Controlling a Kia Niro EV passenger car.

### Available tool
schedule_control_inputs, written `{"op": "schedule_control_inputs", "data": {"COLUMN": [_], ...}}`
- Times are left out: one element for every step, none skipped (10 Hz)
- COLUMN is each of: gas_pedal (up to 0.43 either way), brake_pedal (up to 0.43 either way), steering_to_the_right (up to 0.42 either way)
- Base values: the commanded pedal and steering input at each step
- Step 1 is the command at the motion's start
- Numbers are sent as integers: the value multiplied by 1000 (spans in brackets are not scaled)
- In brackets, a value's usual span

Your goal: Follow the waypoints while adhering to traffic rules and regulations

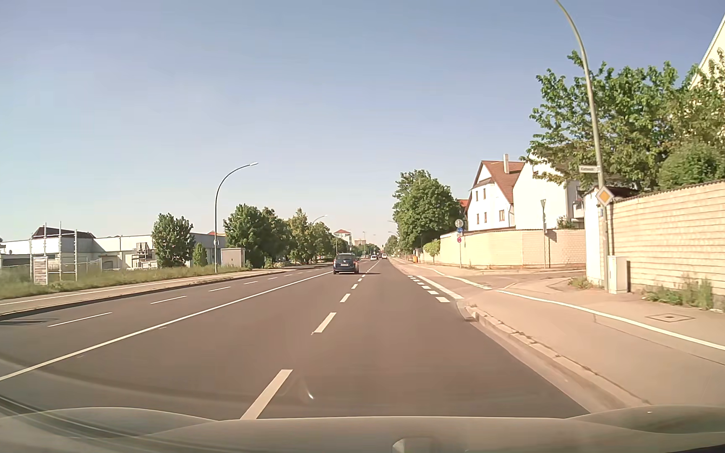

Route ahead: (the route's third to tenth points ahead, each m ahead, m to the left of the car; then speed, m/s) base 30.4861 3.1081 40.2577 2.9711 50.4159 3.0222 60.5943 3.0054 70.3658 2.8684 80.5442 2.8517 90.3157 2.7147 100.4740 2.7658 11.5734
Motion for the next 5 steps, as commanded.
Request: {"op": "schedule_control_inputs", "data": {"gas_pedal": [118, 130, 130, 130, 130], "brake_pedal": [0, 0, 0, 0, 0], "steering_to_the_right": [-3, -3, -3, -3, -3]}}
